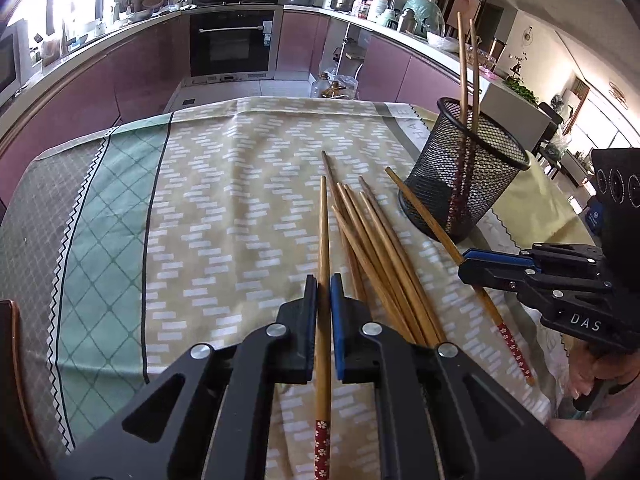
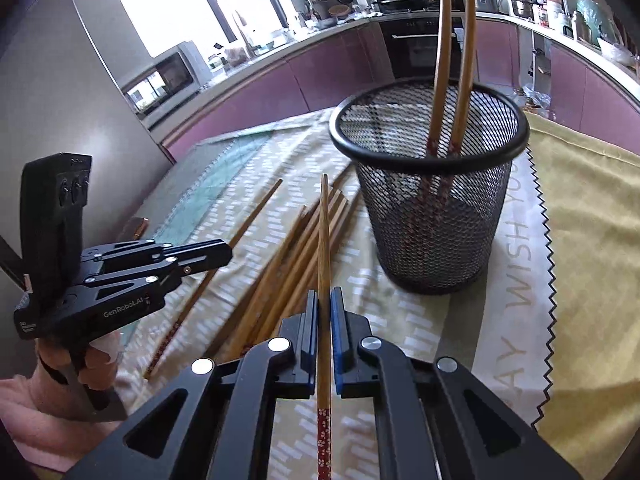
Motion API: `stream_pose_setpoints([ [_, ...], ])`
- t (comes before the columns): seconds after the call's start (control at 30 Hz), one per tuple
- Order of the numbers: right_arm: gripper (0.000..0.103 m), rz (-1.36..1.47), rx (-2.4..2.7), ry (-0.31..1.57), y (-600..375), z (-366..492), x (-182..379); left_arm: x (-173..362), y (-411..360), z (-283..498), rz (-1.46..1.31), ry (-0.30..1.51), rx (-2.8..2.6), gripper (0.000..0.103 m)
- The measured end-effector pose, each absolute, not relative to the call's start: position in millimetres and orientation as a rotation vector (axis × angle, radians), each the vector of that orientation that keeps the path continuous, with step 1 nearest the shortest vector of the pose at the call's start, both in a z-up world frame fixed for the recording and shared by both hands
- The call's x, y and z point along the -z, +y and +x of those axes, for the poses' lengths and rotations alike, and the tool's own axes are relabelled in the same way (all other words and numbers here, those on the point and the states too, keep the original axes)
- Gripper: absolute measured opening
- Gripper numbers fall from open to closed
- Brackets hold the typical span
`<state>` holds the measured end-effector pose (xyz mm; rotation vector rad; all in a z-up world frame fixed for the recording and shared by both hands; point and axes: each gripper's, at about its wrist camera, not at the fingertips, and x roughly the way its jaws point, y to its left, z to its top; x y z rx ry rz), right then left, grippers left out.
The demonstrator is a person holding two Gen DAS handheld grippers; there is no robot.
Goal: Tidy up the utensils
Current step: 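Carry the left gripper's chopstick into the mesh cup while the right gripper inserts its own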
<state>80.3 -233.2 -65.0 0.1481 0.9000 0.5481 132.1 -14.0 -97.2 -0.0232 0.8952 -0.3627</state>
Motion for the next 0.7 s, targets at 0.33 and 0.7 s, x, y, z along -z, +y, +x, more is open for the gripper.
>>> stream_pose_setpoints([
  [0.33,0.006,0.210,-0.598,0.794,-252.2,70.1,29.0,48.5,-10.5,111.4,-0.092,0.808,0.499,0.007],
  [0.7,0.006,0.258,-0.599,0.688,-278.9,62.7,1.7,2.2,-8.4,88.6,-0.132,0.721,0.603,0.007],
])
